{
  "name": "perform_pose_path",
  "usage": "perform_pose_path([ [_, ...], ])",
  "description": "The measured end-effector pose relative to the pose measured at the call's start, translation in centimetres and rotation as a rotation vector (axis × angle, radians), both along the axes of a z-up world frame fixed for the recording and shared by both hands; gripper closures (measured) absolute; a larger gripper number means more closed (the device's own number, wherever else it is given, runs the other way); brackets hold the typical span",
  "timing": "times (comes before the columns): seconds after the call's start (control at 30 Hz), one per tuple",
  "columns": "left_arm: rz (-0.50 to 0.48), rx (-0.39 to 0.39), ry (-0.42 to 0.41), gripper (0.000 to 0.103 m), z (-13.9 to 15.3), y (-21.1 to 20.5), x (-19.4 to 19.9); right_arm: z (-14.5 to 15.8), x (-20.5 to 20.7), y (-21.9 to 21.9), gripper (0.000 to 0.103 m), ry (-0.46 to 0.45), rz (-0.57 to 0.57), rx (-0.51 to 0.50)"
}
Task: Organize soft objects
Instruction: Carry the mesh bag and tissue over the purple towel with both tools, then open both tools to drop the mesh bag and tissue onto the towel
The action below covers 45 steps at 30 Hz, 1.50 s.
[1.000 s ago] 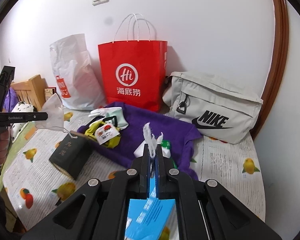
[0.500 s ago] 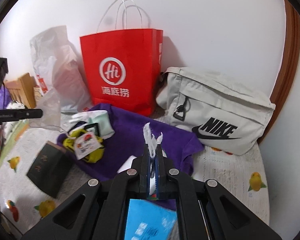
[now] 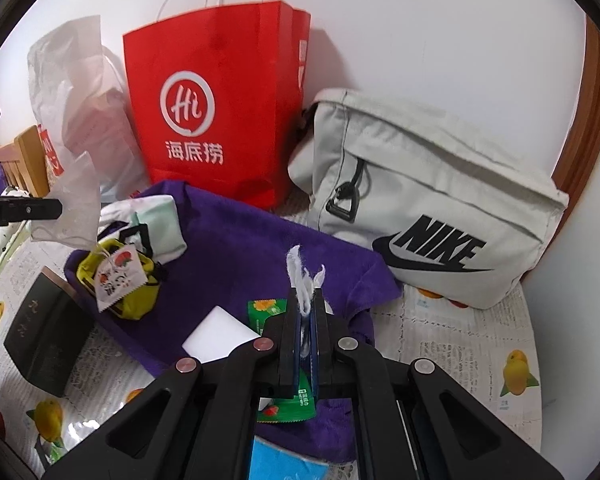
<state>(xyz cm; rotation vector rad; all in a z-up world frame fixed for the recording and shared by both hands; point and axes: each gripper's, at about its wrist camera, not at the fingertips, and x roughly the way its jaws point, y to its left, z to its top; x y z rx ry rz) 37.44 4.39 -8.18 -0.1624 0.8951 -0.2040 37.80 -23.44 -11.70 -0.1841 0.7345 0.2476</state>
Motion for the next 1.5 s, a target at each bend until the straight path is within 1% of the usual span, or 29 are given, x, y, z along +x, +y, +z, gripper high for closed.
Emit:
perform_pose_path([
  [0.27, -0.047, -0.007, 0.025, 0.088, -1.1, -2.1, 2.7, -1.9, 1.1, -0.1, 0.099, 0.048, 0.002, -0.005],
  [0.43, -0.076, -0.008, 0.046, 0.087, -2.0, -3.4, 4.3, -2.4, 1.2, 0.3, 0.099, 0.059, 0.023, -0.013],
  [0.57, -0.077, 0.01, 0.072, 0.087, -3.2, -3.9, 5.1, -2.9, 1.6, 0.4, 0.099, 0.078, 0.03, -0.006],
  [0.67, -0.073, -0.007, 0.092, 0.087, -3.9, -3.9, 5.7, -3.3, 1.7, 0.4, 0.099, 0.082, 0.032, -0.009],
  [0.8, -0.075, 0.014, 0.099, 0.086, -4.4, -4.3, 6.5, -3.6, 1.8, 0.3, 0.099, 0.088, 0.033, -0.002],
  [1.0, -0.074, 0.014, 0.115, 0.086, -5.1, -4.7, 7.6, -4.0, 2.2, 0.4, 0.099, 0.106, 0.044, 0.014],
  [1.07, -0.074, 0.018, 0.121, 0.077, -5.4, -4.9, 7.8, -4.1, 2.2, 0.5, 0.099, 0.109, 0.052, 0.012],
  [1.1, -0.071, 0.02, 0.124, 0.075, -5.5, -4.9, 7.8, -4.1, 2.2, 0.5, 0.098, 0.112, 0.056, 0.018],
  [1.17, -0.07, 0.016, 0.122, 0.068, -5.5, -4.8, 7.9, -4.2, 2.2, 0.5, 0.095, 0.124, 0.062, 0.033],
  [1.2, -0.067, 0.018, 0.122, 0.065, -5.5, -4.8, 7.9, -4.2, 2.3, 0.4, 0.09, 0.129, 0.062, 0.041],
  [1.23, -0.059, 0.027, 0.124, 0.057, -5.4, -4.8, 8.0, -4.2, 2.3, 0.4, 0.08, 0.136, 0.062, 0.049],
  [1.27, -0.055, 0.032, 0.12, 0.05, -5.4, -4.8, 7.9, -4.2, 2.3, 0.3, 0.075, 0.141, 0.062, 0.056],
  [1.3, -0.056, 0.032, 0.114, 0.049, -5.2, -4.9, 7.9, -4.0, 2.2, 0.3, 0.063, 0.14, 0.063, 0.062],
  [1.33, -0.058, 0.033, 0.108, 0.045, -5.0, -4.9, 7.8, -3.9, 2.1, 0.3, 0.056, 0.136, 0.064, 0.068],
  [1.37, -0.058, 0.039, 0.107, 0.041, -4.9, -5.0, 7.7, -3.7, 1.9, 0.3, 0.054, 0.13, 0.064, 0.074],
  [1.5, -0.052, 0.075, 0.093, 0.038, -4.0, -5.1, 7.0, -3.1, 1.6, 0.3, 0.053, 0.128, 0.07, 0.085],
])
